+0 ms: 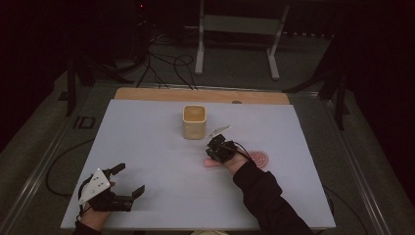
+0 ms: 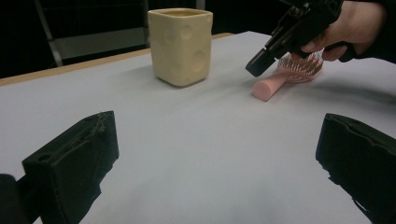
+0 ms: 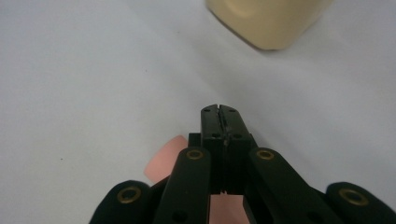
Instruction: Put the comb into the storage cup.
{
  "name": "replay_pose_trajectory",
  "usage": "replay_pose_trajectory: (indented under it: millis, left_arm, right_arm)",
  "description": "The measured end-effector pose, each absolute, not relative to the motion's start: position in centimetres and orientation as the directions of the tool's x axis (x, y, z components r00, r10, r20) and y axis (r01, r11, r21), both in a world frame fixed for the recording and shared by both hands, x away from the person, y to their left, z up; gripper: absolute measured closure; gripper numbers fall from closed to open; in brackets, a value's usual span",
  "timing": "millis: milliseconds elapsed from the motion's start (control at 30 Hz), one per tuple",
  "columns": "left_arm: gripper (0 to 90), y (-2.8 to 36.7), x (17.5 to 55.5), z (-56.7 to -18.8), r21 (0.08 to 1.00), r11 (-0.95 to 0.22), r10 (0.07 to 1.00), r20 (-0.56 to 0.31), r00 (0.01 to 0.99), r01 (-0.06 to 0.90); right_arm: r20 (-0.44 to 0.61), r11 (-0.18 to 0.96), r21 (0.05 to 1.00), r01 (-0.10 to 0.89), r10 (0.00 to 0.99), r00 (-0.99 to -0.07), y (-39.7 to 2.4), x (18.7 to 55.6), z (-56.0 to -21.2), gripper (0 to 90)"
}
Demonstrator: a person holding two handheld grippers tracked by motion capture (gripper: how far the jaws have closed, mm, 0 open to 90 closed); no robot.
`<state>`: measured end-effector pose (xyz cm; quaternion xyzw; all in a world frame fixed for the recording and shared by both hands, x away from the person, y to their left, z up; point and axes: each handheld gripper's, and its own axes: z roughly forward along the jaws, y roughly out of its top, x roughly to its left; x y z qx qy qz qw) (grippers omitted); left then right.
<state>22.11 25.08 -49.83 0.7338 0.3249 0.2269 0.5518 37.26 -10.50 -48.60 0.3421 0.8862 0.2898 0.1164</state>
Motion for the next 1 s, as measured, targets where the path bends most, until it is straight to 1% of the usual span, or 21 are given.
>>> replay_pose_trajectory:
  millis: [233,567,1000]
  left_arm:
    - [0.1,25.1,22.1,-49.8,0.956,-0.182,0.726,-0.026,0.687,0.229]
    - [0.1,25.1,22.1,-49.8,0.957,-0.183,0.726,-0.024,0.688,0.227]
    - [0.1,25.0,22.2,-49.9,0.956,-0.183,0.726,-0.026,0.687,0.23]
  right_arm:
    - [-0.02,0.613,0.574,0.543,0.673,-0.739,-10.0,37.3,-49.2,89.8]
    - [-0.006,0.617,0.564,0.55,0.668,-0.744,-9.8,37.2,-49.4,89.8]
    - [0.011,0.65,0.548,0.526,0.623,-0.782,-9.7,35.8,-49.6,89.8]
